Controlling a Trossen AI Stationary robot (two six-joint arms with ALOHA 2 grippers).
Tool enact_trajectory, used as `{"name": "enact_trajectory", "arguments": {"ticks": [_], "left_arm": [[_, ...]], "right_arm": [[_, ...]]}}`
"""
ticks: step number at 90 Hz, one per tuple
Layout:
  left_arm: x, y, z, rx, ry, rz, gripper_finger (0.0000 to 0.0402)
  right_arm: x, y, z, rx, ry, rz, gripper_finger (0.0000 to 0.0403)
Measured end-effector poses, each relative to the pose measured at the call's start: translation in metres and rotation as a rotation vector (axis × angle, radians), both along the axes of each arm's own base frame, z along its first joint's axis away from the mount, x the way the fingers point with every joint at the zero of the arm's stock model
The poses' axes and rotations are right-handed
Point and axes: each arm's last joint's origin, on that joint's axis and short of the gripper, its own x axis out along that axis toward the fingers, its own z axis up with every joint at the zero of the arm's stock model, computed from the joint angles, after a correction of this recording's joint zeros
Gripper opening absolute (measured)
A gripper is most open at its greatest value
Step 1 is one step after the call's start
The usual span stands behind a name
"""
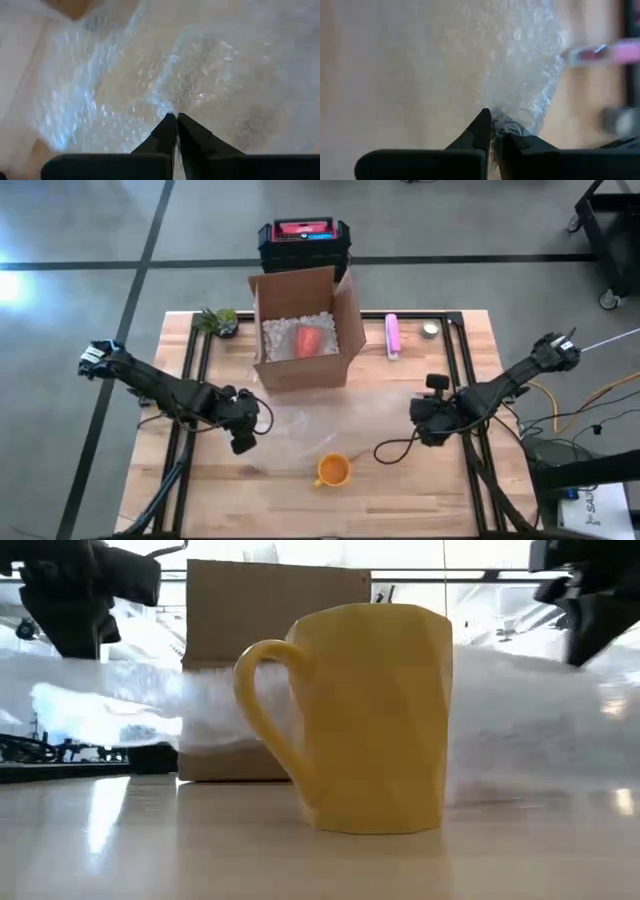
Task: Wrap mug
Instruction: Prepare the transparent bubble wrap
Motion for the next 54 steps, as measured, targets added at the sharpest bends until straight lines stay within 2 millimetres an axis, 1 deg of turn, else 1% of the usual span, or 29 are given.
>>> {"name": "enact_trajectory", "arguments": {"ticks": [6,14,25,32,40,46,54], "left_arm": [[0.001,0.000,-0.009,0.004,0.016,0.010,0.0000],[0.003,-0.001,-0.024,0.006,0.022,0.011,0.0000],[0.008,-0.004,-0.045,-0.033,0.000,-0.006,0.0003],[0.009,-0.006,-0.055,-0.090,-0.017,-0.005,0.0015],[0.009,-0.007,-0.062,-0.134,-0.019,0.023,0.0041],[0.010,-0.008,-0.065,-0.160,-0.029,0.031,0.0069],[0.011,-0.010,-0.066,-0.218,-0.036,0.018,0.0111]], "right_arm": [[-0.003,-0.001,-0.006,0.019,0.004,-0.066,0.0000],[-0.005,-0.002,-0.021,0.025,-0.019,-0.147,0.0000],[-0.008,-0.003,-0.043,0.044,-0.001,-0.172,0.0016],[-0.011,-0.004,-0.053,0.054,0.020,-0.232,0.0042],[-0.014,-0.005,-0.059,0.043,0.045,-0.285,0.0083],[-0.014,-0.005,-0.058,0.037,0.051,-0.292,0.0116],[-0.012,-0.005,-0.051,0.032,0.063,-0.269,0.0158]]}}
